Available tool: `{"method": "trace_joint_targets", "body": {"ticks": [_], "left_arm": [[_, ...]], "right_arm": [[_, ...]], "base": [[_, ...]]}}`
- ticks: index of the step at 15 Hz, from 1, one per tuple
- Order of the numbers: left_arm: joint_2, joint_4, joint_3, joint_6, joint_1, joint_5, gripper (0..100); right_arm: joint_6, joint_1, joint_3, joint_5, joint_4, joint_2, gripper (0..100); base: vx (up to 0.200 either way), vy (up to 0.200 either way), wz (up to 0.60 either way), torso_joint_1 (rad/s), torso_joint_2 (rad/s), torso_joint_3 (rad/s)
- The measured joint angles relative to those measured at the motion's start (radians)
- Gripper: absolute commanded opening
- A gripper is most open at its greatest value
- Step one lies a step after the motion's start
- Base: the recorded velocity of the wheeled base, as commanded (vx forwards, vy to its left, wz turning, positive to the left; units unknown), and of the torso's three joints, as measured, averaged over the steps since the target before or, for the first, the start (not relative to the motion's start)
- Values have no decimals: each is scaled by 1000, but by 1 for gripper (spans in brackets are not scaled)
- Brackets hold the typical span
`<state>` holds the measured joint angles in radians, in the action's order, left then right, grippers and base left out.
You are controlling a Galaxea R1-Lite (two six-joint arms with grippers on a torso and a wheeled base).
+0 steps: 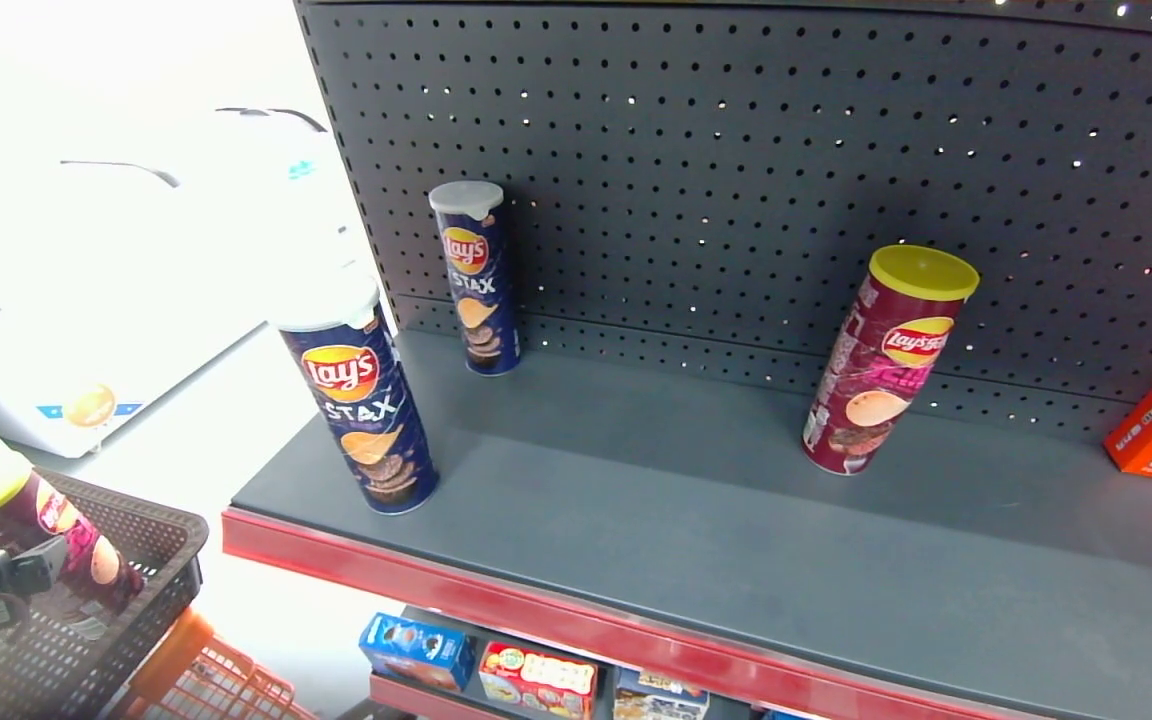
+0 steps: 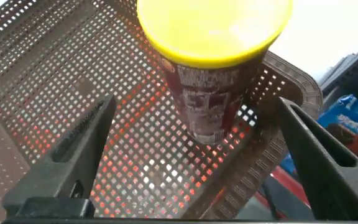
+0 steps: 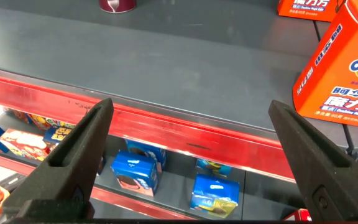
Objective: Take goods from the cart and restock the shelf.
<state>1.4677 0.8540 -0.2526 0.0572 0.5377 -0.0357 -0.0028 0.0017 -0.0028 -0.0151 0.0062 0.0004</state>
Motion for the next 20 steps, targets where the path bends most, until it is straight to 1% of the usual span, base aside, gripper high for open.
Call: {"method": "trace_joint_targets", "body": {"ticks": [2,5,9,11,13,16,19,20], "left_arm": [[63,118,20,3,-1,17,100],[153,281,63,9,-2,21,100],[262,424,67,9,3,21,100],[304,454,65,9,3,21,100],[332,463,62,9,4,21,100],[362,465,48,0,5,20,100],[381,490,36,-2,4,20,100],[386,492,34,-2,4,20,0]], "right_arm": [[0,-1,0,0,0,0,100],[0,-1,0,0,0,0,100],[0,0,0,0,0,0,100],[0,0,0,0,0,0,100],[0,0,0,0,0,0,100],[0,-1,0,0,0,0,100],[0,0,0,0,0,0,100],[0,0,0,0,0,0,100]], "base": [[0,0,0,0,0,0],[0,0,0,0,0,0],[0,0,0,0,0,0],[0,0,0,0,0,0],[0,0,0,0,0,0],[0,0,0,0,0,0],[0,0,0,0,0,0],[0,0,0,0,0,0]]}}
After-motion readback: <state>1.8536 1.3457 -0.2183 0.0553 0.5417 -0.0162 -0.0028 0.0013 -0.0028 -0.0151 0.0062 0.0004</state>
